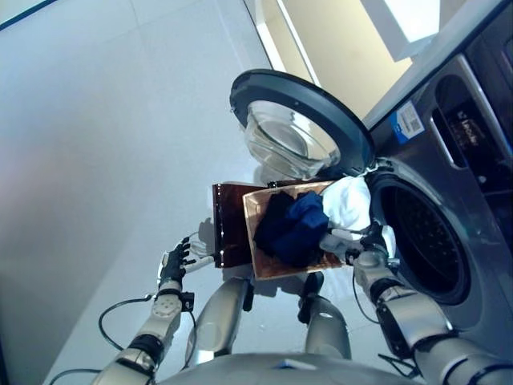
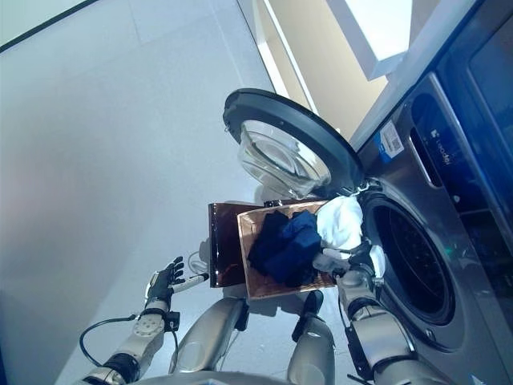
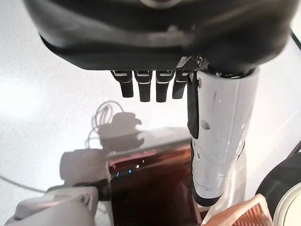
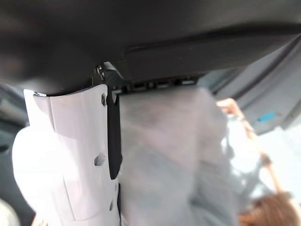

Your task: Pick up the clothes and place them into the washing machine

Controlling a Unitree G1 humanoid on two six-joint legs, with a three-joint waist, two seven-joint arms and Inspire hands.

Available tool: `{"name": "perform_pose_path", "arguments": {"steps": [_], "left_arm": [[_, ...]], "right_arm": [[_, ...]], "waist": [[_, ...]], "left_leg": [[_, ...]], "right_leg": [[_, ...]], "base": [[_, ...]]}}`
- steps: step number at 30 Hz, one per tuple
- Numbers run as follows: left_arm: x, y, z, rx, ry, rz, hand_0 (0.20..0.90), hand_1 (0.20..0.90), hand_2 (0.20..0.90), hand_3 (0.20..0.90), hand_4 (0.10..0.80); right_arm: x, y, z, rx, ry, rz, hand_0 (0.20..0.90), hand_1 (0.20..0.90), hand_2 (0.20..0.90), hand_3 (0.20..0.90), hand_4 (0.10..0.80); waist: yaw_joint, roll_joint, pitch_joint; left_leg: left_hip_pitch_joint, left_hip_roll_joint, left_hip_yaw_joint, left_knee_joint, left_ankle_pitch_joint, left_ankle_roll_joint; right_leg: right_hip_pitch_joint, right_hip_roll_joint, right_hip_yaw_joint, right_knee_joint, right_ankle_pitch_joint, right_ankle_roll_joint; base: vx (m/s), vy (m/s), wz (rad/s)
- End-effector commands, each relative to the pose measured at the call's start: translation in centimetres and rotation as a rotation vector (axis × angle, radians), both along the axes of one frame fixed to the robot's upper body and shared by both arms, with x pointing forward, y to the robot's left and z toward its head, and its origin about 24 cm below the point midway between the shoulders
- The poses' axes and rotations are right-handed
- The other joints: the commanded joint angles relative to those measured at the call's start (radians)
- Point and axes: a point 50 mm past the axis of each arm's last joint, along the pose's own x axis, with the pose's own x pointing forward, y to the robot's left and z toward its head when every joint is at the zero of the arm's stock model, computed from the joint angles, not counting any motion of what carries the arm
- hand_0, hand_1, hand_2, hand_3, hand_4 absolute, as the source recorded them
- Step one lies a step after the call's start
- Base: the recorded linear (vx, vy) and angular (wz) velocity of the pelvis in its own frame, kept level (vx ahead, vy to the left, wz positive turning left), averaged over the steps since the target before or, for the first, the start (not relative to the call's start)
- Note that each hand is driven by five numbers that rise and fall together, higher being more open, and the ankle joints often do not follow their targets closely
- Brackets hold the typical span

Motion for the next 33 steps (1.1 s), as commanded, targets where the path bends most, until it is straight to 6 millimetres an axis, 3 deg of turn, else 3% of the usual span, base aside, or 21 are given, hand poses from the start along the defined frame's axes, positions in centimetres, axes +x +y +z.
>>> {"name": "perform_pose_path", "arguments": {"steps": [1, 6, 12, 18, 28, 33], "left_arm": [[0.5, -0.1, 1.1, -0.014, -0.098, 0.022, 0.900, 0.900, 0.900, 0.900, 0.800], [0.5, -1.1, 0.9, -0.018, -0.091, -0.009, 0.900, 0.900, 0.900, 0.900, 0.800], [0.1, -1.5, 0.4, -0.028, -0.065, -0.009, 0.900, 0.900, 0.900, 0.900, 0.800], [0.1, -1.9, -0.2, -0.022, -0.027, -0.003, 0.900, 0.900, 0.900, 0.900, 0.800], [-0.6, -1.3, -1.3, -0.002, 0.056, 0.049, 0.900, 0.900, 0.900, 0.900, 0.800], [0.0, -1.4, -1.0, -0.007, 0.034, 0.051, 0.900, 0.900, 0.900, 0.900, 0.800]], "right_arm": [[0.2, -4.5, 3.2, -0.180, -0.029, -0.106, 0.900, 0.900, 0.900, 0.900, 0.800], [0.0, -6.2, 4.4, -0.222, -0.021, -0.178, 0.900, 0.900, 0.900, 0.900, 0.800], [0.4, -6.3, 5.0, -0.251, -0.024, -0.156, 0.900, 0.900, 0.900, 0.900, 0.800], [0.7, -4.8, 4.1, -0.240, -0.030, -0.102, 0.900, 0.900, 0.900, 0.900, 0.800], [0.5, 0.6, 0.6, -0.127, -0.024, 0.030, 0.900, 0.900, 0.900, 0.900, 0.800], [0.3, 1.4, 0.1, -0.104, -0.047, 0.049, 0.900, 0.900, 0.900, 0.900, 0.800]], "waist": [[0.025, 0.024, -0.023], [0.034, 0.060, -0.025], [0.042, 0.087, -0.027], [0.035, 0.092, -0.029], [0.013, 0.056, -0.031], [0.001, 0.047, -0.012]], "left_leg": [[-0.048, -0.019, -0.014, 0.071, -0.076, -0.083], [-0.051, -0.035, -0.017, 0.047, -0.066, -0.083], [-0.042, -0.043, -0.015, 0.027, -0.059, -0.081], [-0.048, -0.048, -0.025, 0.028, -0.056, -0.082], [-0.057, -0.049, -0.042, 0.053, -0.062, -0.084], [-0.087, -0.045, -0.040, 0.061, -0.055, -0.085]], "right_leg": [[0.073, -0.051, -0.009, -0.138, 0.157, 0.033], [0.073, -0.062, -0.012, -0.159, 0.164, 0.034], [0.080, -0.071, -0.009, -0.178, 0.177, 0.038], [0.086, -0.072, -0.016, -0.186, 0.177, 0.038], [0.092, -0.061, -0.028, -0.174, 0.161, 0.030], [0.052, -0.051, -0.023, -0.142, 0.153, 0.020]], "base": [[0.034, 0.065, -0.07], [0.040, 0.065, -0.03], [0.027, 0.043, -0.07], [0.010, 0.003, -0.02], [0.009, -0.017, 0.07], [-0.037, -0.017, 0.07]]}}
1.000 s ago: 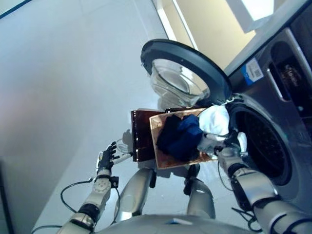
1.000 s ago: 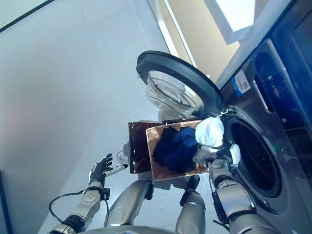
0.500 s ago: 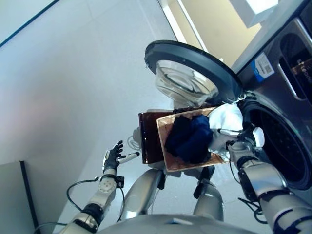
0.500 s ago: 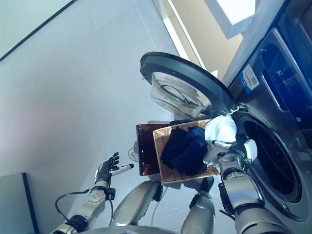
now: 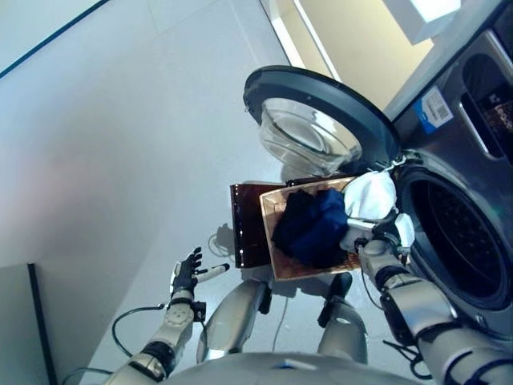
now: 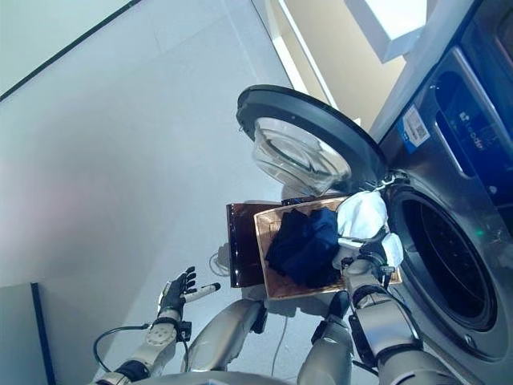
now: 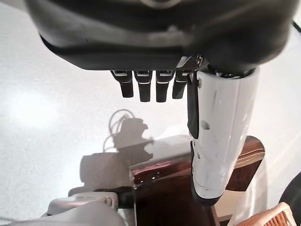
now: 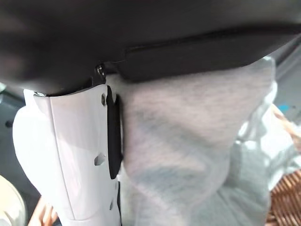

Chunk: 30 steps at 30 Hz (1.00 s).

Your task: Pick up the clothes and place them into the washing machine

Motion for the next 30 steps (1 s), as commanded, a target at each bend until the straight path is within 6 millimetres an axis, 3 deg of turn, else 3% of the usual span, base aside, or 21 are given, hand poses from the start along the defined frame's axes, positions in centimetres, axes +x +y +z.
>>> {"name": "perform_pose_path", "arguments": {"steps": [1, 2, 3, 19, 23, 25, 30], "left_arm": [[2.3, 0.5, 1.2, 0.021, -0.086, 0.053, 0.900, 0.900, 0.900, 0.900, 0.800], [2.3, 0.5, 1.2, 0.016, -0.086, 0.057, 0.900, 0.900, 0.900, 0.900, 0.800], [2.3, 0.6, 1.3, 0.012, -0.089, 0.063, 0.900, 0.900, 0.900, 0.900, 0.800], [0.8, 1.5, 0.3, 0.026, -0.027, 0.097, 0.900, 0.900, 0.900, 0.900, 0.800], [0.8, 1.9, 0.5, 0.013, -0.044, 0.118, 0.900, 0.900, 0.900, 0.900, 0.800], [0.6, 2.2, 0.7, 0.003, -0.066, 0.124, 0.900, 0.900, 0.900, 0.900, 0.800], [0.4, 2.1, 1.2, -0.023, -0.112, 0.100, 0.900, 0.900, 0.900, 0.900, 0.800]], "right_arm": [[0.8, 0.5, 0.7, -0.032, -0.053, 0.039, 0.741, 0.741, 0.741, 0.741, 0.686], [0.9, 0.6, 0.8, -0.032, -0.060, 0.038, 0.398, 0.398, 0.398, 0.398, 0.441], [1.0, 0.5, 0.9, -0.031, -0.070, 0.033, 0.200, 0.200, 0.200, 0.200, 0.300], [0.2, -1.6, 1.1, 0.020, -0.102, -0.061, 0.200, 0.200, 0.200, 0.200, 0.300], [1.1, -1.7, 2.5, 0.124, -0.254, -0.106, 0.200, 0.200, 0.200, 0.200, 0.300], [1.9, -2.2, 4.1, 0.234, -0.419, -0.167, 0.200, 0.200, 0.200, 0.200, 0.300], [2.3, -1.6, 5.2, 0.449, -0.660, -0.266, 0.200, 0.200, 0.200, 0.200, 0.300]], "waist": [[0.006, -0.018, 0.046], [0.005, -0.016, 0.051], [0.005, -0.015, 0.054], [-0.012, 0.003, 0.033], [-0.027, -0.008, 0.023], [-0.046, -0.019, 0.021], [-0.065, -0.026, 0.026]], "left_leg": [[-0.061, -0.022, 0.014, 0.075, -0.072, -0.076], [-0.066, -0.020, 0.015, 0.076, -0.070, -0.077], [-0.069, -0.020, 0.015, 0.076, -0.069, -0.077], [-0.036, -0.016, 0.033, 0.087, -0.083, -0.075], [-0.021, -0.009, 0.050, 0.086, -0.089, -0.076], [-0.016, -0.002, 0.065, 0.092, -0.096, -0.073], [0.006, 0.011, 0.087, 0.092, -0.107, -0.067]], "right_leg": [[0.073, -0.026, 0.013, -0.142, 0.130, 0.006], [0.068, -0.024, 0.015, -0.140, 0.130, 0.006], [0.063, -0.024, 0.017, -0.137, 0.129, 0.005], [0.057, -0.035, 0.046, -0.106, 0.120, 0.005], [0.060, -0.030, 0.064, -0.113, 0.123, 0.005], [0.056, -0.024, 0.080, -0.114, 0.127, 0.003], [0.054, -0.018, 0.117, -0.117, 0.130, 0.006]], "base": [[-0.043, -0.001, 0.08], [-0.034, 0.004, 0.05], [-0.028, 0.007, 0.04], [0.006, 0.013, -0.02], [-0.019, 0.014, -0.11], [-0.032, 0.008, -0.18], [-0.029, 0.028, -0.25]]}}
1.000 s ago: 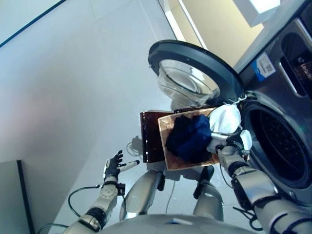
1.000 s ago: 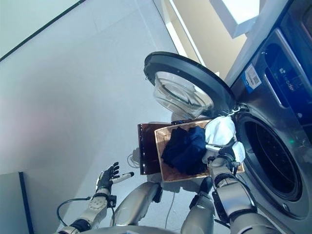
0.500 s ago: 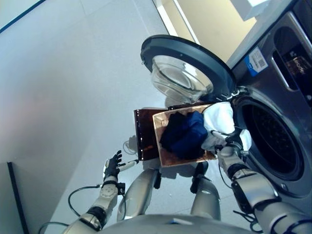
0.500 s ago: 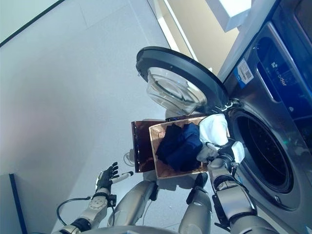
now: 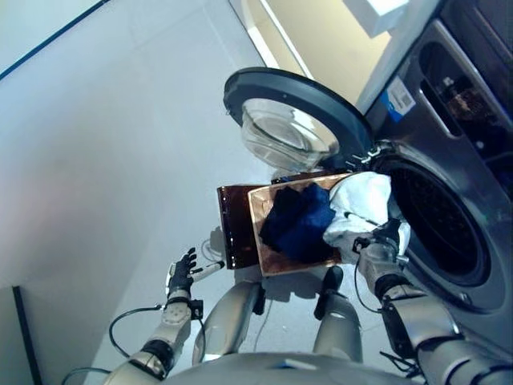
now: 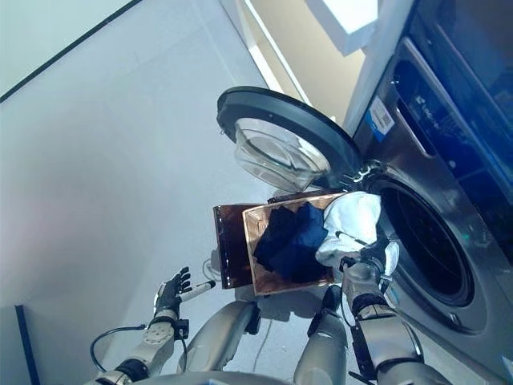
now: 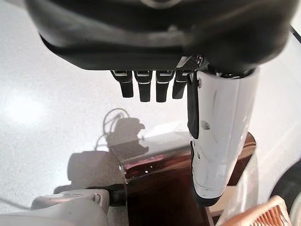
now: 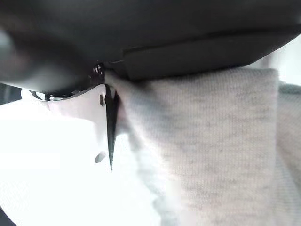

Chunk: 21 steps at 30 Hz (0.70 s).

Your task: Pick up the clothes and place them into the washing machine

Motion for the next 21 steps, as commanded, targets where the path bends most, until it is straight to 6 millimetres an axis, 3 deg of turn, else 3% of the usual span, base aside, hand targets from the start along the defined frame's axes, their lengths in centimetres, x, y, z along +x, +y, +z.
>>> {"name": "perform_pose_path", "arguments": {"steps": [1, 6, 10, 15, 18, 19, 20, 21], "left_arm": [[0.2, 1.1, 0.8, 0.006, -0.086, 0.035, 0.900, 0.900, 0.900, 0.900, 0.800], [0.8, 0.6, 0.6, -0.005, -0.068, 0.044, 0.900, 0.900, 0.900, 0.900, 0.800], [2.0, -0.4, 1.3, -0.039, -0.124, 0.057, 0.900, 0.900, 0.900, 0.900, 0.800], [4.2, -1.1, 2.6, -0.081, -0.204, 0.080, 0.900, 0.900, 0.900, 0.900, 0.800], [4.4, -1.2, 2.8, -0.084, -0.218, 0.076, 0.900, 0.900, 0.900, 0.900, 0.800], [4.4, -1.2, 2.8, -0.083, -0.219, 0.076, 0.900, 0.900, 0.900, 0.900, 0.800], [4.4, -1.2, 2.8, -0.084, -0.224, 0.069, 0.900, 0.900, 0.900, 0.900, 0.800], [4.4, -1.2, 3.0, -0.085, -0.234, 0.068, 0.900, 0.900, 0.900, 0.900, 0.800]], "right_arm": [[2.1, -0.6, 4.2, 0.152, -0.431, -0.150, 0.200, 0.200, 0.200, 0.200, 0.300], [1.2, 1.2, 2.4, 0.369, -0.536, -0.241, 0.200, 0.200, 0.200, 0.200, 0.300], [0.7, 2.7, 1.8, 0.538, -0.668, -0.416, 0.200, 0.200, 0.200, 0.200, 0.300], [1.3, 4.2, 2.6, 0.597, -0.751, -0.467, 0.200, 0.200, 0.200, 0.200, 0.300], [1.7, 4.6, 3.5, 0.597, -0.803, -0.459, 0.200, 0.200, 0.200, 0.200, 0.300], [1.7, 4.6, 3.5, 0.597, -0.804, -0.459, 0.200, 0.200, 0.200, 0.200, 0.300], [1.9, 4.5, 4.0, 0.592, -0.831, -0.468, 0.200, 0.200, 0.200, 0.200, 0.300], [2.1, 4.2, 4.5, 0.588, -0.857, -0.480, 0.200, 0.200, 0.200, 0.200, 0.300]], "waist": [[-0.017, -0.001, 0.011], [-0.029, -0.004, -0.002], [-0.039, 0.009, 0.002], [-0.068, 0.012, 0.053], [-0.077, 0.010, 0.047], [-0.077, 0.011, 0.052], [-0.080, 0.010, 0.050], [-0.082, 0.010, 0.051]], "left_leg": [[-0.007, 0.005, 0.017, 0.096, -0.126, -0.069], [0.025, 0.015, 0.035, 0.079, -0.129, -0.068], [0.017, 0.013, 0.034, 0.114, -0.139, -0.069], [-0.142, 0.022, 0.033, 0.415, -0.247, -0.067], [-0.183, 0.043, 0.032, 0.532, -0.329, -0.071], [-0.196, 0.046, 0.039, 0.533, -0.304, -0.067], [-0.202, 0.050, 0.030, 0.582, -0.358, -0.069], [-0.206, 0.053, 0.029, 0.597, -0.371, -0.067]], "right_leg": [[0.112, -0.018, 0.031, -0.167, 0.134, 0.010], [0.132, -0.011, 0.051, -0.198, 0.139, 0.012], [0.113, -0.006, 0.060, -0.164, 0.120, 0.005], [-0.031, 0.011, 0.087, 0.111, 0.012, -0.035], [-0.077, 0.017, 0.092, 0.229, -0.063, -0.035], [-0.089, 0.016, 0.086, 0.228, -0.041, -0.042], [-0.099, 0.021, 0.096, 0.275, -0.086, -0.039], [-0.104, 0.022, 0.097, 0.289, -0.093, -0.040]], "base": [[-0.003, 0.037, -0.42], [0.013, 0.022, -0.34], [-0.030, 0.010, -0.23], [-0.130, -0.021, 0.09], [-0.017, -0.024, 0.11], [0.080, -0.012, 0.10], [-0.002, -0.006, 0.11], [0.085, -0.008, 0.14]]}}
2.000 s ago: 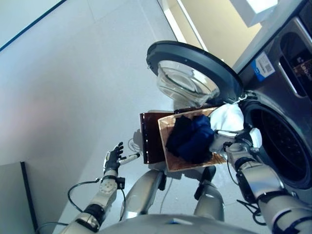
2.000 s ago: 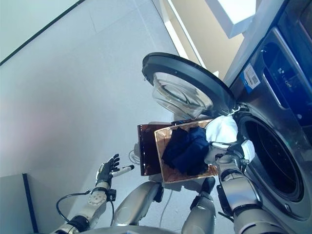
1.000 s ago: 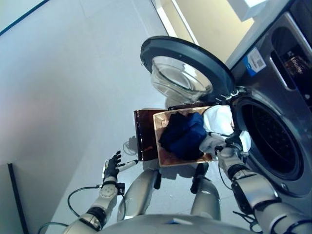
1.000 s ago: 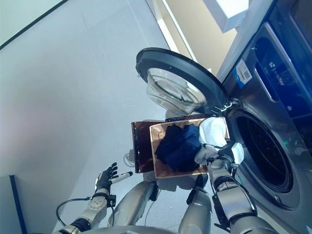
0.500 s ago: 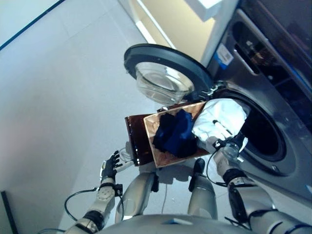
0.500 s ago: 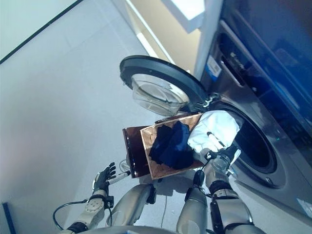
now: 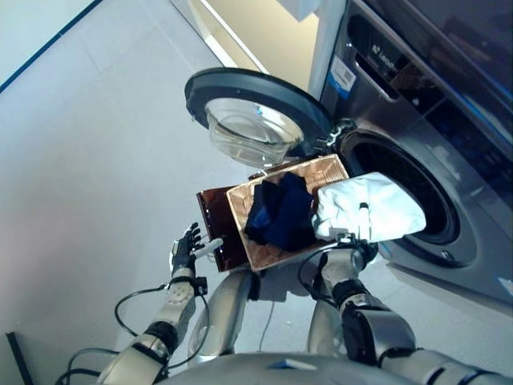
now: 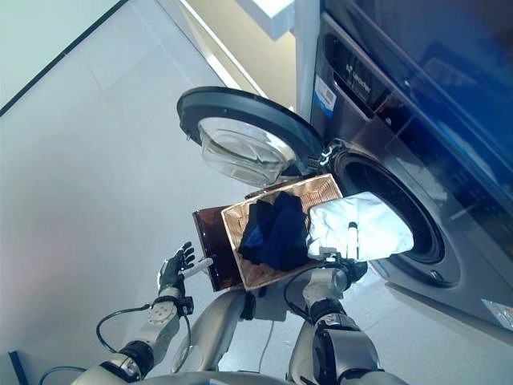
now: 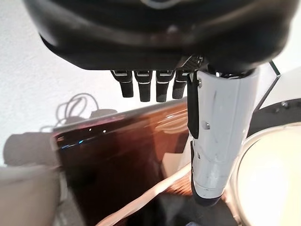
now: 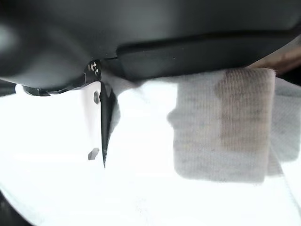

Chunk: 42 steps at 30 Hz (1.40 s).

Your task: Pick up the clothes and place them into the washing machine

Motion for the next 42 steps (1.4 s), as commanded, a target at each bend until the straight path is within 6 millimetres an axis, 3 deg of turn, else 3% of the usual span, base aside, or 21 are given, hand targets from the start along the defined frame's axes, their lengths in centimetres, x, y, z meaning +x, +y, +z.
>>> {"name": "perform_pose_path", "arguments": {"steps": [1, 5, 7, 9, 11, 12, 13, 14, 16, 18, 20, 22, 31, 36, 37, 38, 39, 40, 41, 42], "left_arm": [[-0.1, 0.1, 0.5, -0.011, -0.071, 0.038, 0.900, 0.900, 0.900, 0.900, 0.800], [-1.1, 1.0, 0.0, 0.006, -0.045, 0.045, 0.900, 0.900, 0.900, 0.900, 0.800], [-1.5, 1.4, -0.1, 0.008, -0.039, 0.053, 0.900, 0.900, 0.900, 0.900, 0.800], [-2.1, 2.2, -0.4, 0.030, -0.023, 0.063, 0.900, 0.900, 0.900, 0.900, 0.800], [-2.4, 2.7, -0.6, 0.050, -0.005, 0.062, 0.900, 0.900, 0.900, 0.900, 0.800], [-2.6, 2.9, -0.8, 0.064, 0.007, 0.056, 0.900, 0.900, 0.900, 0.900, 0.800], [-2.9, 3.9, -0.7, 0.097, 0.011, 0.050, 0.900, 0.900, 0.900, 0.900, 0.800], [-2.7, 3.6, -0.7, 0.089, 0.007, 0.048, 0.900, 0.900, 0.900, 0.900, 0.800], [-2.8, 4.9, -0.4, 0.129, 0.000, 0.047, 0.900, 0.900, 0.900, 0.900, 0.800], [-2.7, 5.2, -0.2, 0.135, -0.012, 0.047, 0.900, 0.900, 0.900, 0.900, 0.800], [-2.5, 5.1, 0.0, 0.120, -0.026, 0.049, 0.900, 0.900, 0.900, 0.900, 0.800], [-2.8, 4.6, -0.2, 0.101, -0.014, 0.046, 0.900, 0.900, 0.900, 0.900, 0.800], [-3.9, 4.0, -1.5, 0.063, 0.066, 0.062, 0.900, 0.900, 0.900, 0.900, 0.800], [-4.0, 3.7, -1.9, 0.038, 0.094, 0.067, 0.900, 0.900, 0.900, 0.900, 0.800], [-4.0, 3.7, -1.9, 0.039, 0.094, 0.067, 0.900, 0.900, 0.900, 0.900, 0.800], [-4.1, 3.7, -2.0, 0.037, 0.102, 0.071, 0.900, 0.900, 0.900, 0.900, 0.800], [-3.9, 3.3, -2.0, 0.035, 0.102, 0.063, 0.900, 0.900, 0.900, 0.900, 0.800], [-3.9, 3.2, -2.0, 0.032, 0.103, 0.061, 0.900, 0.900, 0.900, 0.900, 0.800], [-4.0, 3.2, -2.1, 0.033, 0.104, 0.062, 0.900, 0.900, 0.900, 0.900, 0.800], [-4.0, 3.0, -2.1, 0.033, 0.107, 0.056, 0.900, 0.900, 0.900, 0.900, 0.800]], "right_arm": [[1.9, -2.8, 5.5, -0.140, -0.273, -0.153, 0.200, 0.200, 0.200, 0.200, 0.300], [2.8, -5.3, 8.1, -0.183, -0.324, -0.251, 0.200, 0.200, 0.200, 0.200, 0.300], [3.4, -7.2, 10.5, -0.243, -0.364, -0.300, 0.200, 0.200, 0.200, 0.200, 0.300], [3.6, -9.7, 13.5, -0.311, -0.416, -0.368, 0.200, 0.200, 0.200, 0.200, 0.300], [3.7, -12.1, 16.9, -0.392, -0.454, -0.430, 0.200, 0.200, 0.200, 0.200, 0.300], [3.7, -13.6, 19.0, -0.435, -0.468, -0.464, 0.200, 0.200, 0.200, 0.200, 0.300], [3.1, -17.1, 23.7, -0.586, -0.455, -0.507, 0.200, 0.200, 0.200, 0.200, 0.300], [3.1, -17.3, 24.2, -0.593, -0.457, -0.508, 0.200, 0.200, 0.200, 0.200, 0.300], [1.9, -20.4, 30.7, -0.745, -0.467, -0.541, 0.200, 0.200, 0.200, 0.200, 0.300], [1.0, -21.2, 35.3, -0.822, -0.510, -0.552, 0.900, 0.900, 0.900, 0.900, 0.800], [0.4, -21.4, 38.0, -0.937, -0.504, -0.510, 0.900, 0.900, 0.900, 0.900, 0.800], [1.4, -20.7, 37.3, -0.944, -0.495, -0.451, 0.900, 0.900, 0.900, 0.900, 0.800], [3.7, -20.2, 32.3, -0.831, -0.387, -0.334, 0.900, 0.900, 0.900, 0.900, 0.800], [5.4, -18.5, 26.0, -0.732, -0.272, -0.216, 0.900, 0.900, 0.900, 0.900, 0.800], [5.4, -18.5, 26.0, -0.732, -0.271, -0.216, 0.900, 0.900, 0.900, 0.900, 0.800], [5.8, -17.7, 24.3, -0.715, -0.235, -0.177, 0.900, 0.900, 0.900, 0.900, 0.800], [6.1, -16.5, 20.7, -0.678, -0.151, -0.105, 0.900, 0.900, 0.900, 0.900, 0.800], [6.5, -15.2, 18.5, -0.678, -0.096, -0.026, 0.900, 0.900, 0.900, 0.900, 0.800], [6.5, -15.2, 18.4, -0.677, -0.094, -0.025, 0.900, 0.900, 0.900, 0.900, 0.800], [6.4, -14.6, 17.0, -0.654, -0.070, -0.001, 0.900, 0.900, 0.900, 0.900, 0.800]], "waist": [[-0.010, 0.023, -0.024], [0.001, 0.036, -0.028], [0.009, 0.048, -0.025], [0.018, 0.059, -0.037], [0.025, 0.070, -0.043], [0.033, 0.076, -0.055], [0.049, 0.087, -0.064], [0.052, 0.092, -0.068], [0.083, 0.109, -0.087], [0.099, 0.120, -0.101], [0.103, 0.124, -0.108], [0.099, 0.133, -0.106], [0.098, 0.134, -0.110], [0.093, 0.121, -0.100], [0.092, 0.121, -0.099], [0.092, 0.116, -0.098], [0.092, 0.103, -0.100], [0.092, 0.094, -0.097], [0.090, 0.093, -0.096], [0.089, 0.085, -0.096]], "left_leg": [[-0.062, 0.036, -0.028, 0.216, -0.186, -0.067], [-0.069, 0.037, -0.025, 0.248, -0.215, -0.059], [-0.085, 0.038, -0.013, 0.242, -0.187, -0.052], [-0.083, 0.029, -0.017, 0.242, -0.217, -0.052], [-0.098, 0.024, -0.009, 0.221, -0.181, -0.047], [-0.092, 0.016, -0.018, 0.217, -0.207, -0.049], [-0.106, 0.006, -0.010, 0.188, -0.165, -0.047], [-0.098, 0.002, -0.018, 0.190, -0.191, -0.050], [-0.110, -0.011, -0.011, 0.154, -0.170, -0.056], [-0.116, -0.017, -0.003, 0.112, -0.145, -0.061], [-0.113, -0.022, 0.002, 0.069, -0.119, -0.067], [-0.105, -0.025, 0.008, 0.027, -0.072, -0.065], [-0.048, -0.036, -0.007, -0.068, -0.027, -0.070], [0.011, -0.036, -0.021, -0.140, 0.005, -0.077], [0.013, -0.036, -0.022, -0.141, 0.006, -0.077], [0.028, -0.035, -0.023, -0.159, 0.014, -0.079], [0.056, -0.032, -0.030, -0.194, 0.029, -0.084], [0.076, -0.031, -0.036, -0.217, 0.040, -0.086], [0.081, -0.031, -0.037, -0.221, 0.042, -0.086], [0.092, -0.031, -0.040, -0.234, 0.046, -0.086]], "right_leg": [[0.026, 0.026, 0.000, 0.019, 0.006, -0.020], [0.009, 0.028, 0.013, 0.049, -0.014, -0.023], [-0.011, 0.025, 0.012, 0.044, 0.013, -0.028], [-0.012, 0.025, 0.023, 0.048, -0.014, -0.019], [-0.029, 0.022, 0.022, 0.029, 0.015, -0.023], [-0.026, 0.022, 0.031, 0.031, -0.010, -0.016], [-0.043, 0.014, 0.028, 0.012, 0.021, -0.021], [-0.038, 0.015, 0.037, 0.017, -0.002, -0.015], [-0.058, 0.002, 0.045, 0.000, 0.012, -0.014], [-0.080, -0.004, 0.055, -0.015, 0.024, -0.017], [-0.090, -0.008, 0.063, -0.037, 0.036, -0.018], [-0.087, -0.007, 0.057, -0.068, 0.072, -0.026], [-0.024, -0.005, 0.041, -0.147, 0.113, -0.022], [0.039, -0.001, 0.017, -0.210, 0.141, -0.015], [0.041, -0.002, 0.017, -0.211, 0.141, -0.015], [0.057, 0.000, 0.011, -0.229, 0.149, -0.013], [0.088, 0.003, -0.001, -0.265, 0.160, -0.010], [0.111, 0.004, -0.011, -0.285, 0.171, -0.007], [0.117, 0.004, -0.013, -0.289, 0.173, -0.007], [0.130, 0.004, -0.020, -0.304, 0.178, -0.006]], "base": [[0.000, 0.000, 0.00], [0.017, 0.011, -0.10], [-0.032, 0.022, -0.05], [0.067, 0.018, -0.15], [-0.032, 0.017, -0.17], [-0.084, 0.018, -0.13], [0.115, 0.010, -0.05], [-0.005, 0.023, 0.19], [0.024, 0.042, 0.32], [-0.016, 0.060, 0.11], [0.032, 0.041, -0.09], [-0.041, 0.029, -0.08], [0.004, 0.003, -0.09], [0.009, -0.017, 0.05], [0.017, -0.017, 0.12], [0.039, -0.033, 0.15], [0.049, -0.051, 0.13], [0.040, -0.042, 0.07], [0.031, -0.042, 0.04], [0.021, -0.025, 0.04]]}}
